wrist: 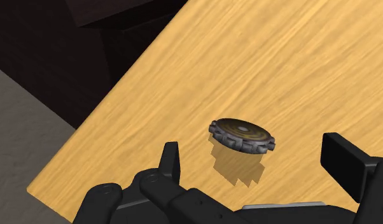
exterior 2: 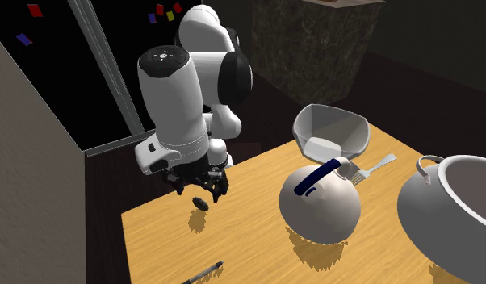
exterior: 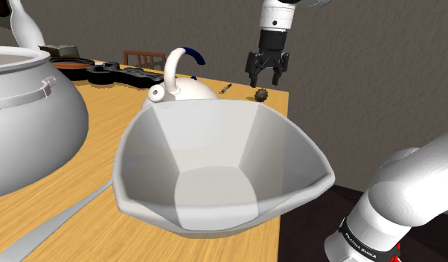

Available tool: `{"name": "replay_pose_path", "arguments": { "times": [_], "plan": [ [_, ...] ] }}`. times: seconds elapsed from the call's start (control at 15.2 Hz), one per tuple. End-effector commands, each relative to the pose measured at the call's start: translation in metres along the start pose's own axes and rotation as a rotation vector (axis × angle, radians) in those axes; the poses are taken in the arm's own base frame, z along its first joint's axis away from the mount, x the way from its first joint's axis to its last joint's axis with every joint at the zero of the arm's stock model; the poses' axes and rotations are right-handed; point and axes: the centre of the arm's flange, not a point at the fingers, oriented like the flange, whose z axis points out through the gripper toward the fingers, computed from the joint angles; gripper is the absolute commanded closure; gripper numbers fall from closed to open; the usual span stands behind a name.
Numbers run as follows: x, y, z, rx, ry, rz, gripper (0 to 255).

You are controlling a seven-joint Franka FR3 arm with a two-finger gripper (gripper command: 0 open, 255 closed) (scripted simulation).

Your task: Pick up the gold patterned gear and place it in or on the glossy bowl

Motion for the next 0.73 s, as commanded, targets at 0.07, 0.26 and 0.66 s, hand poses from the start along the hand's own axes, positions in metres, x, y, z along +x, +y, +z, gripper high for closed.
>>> {"name": "replay_pose_path", "arguments": {
  "times": [0.07, 0.26, 0.66],
  "plan": [
    [0.002, -0.001, 0.014, 0.001, 0.000, 0.005, 0],
    [0.002, -0.001, 0.028, 0.001, 0.000, 0.005, 0],
    [0.002, -0.001, 0.028, 0.001, 0.000, 0.005, 0]
  ]
}}
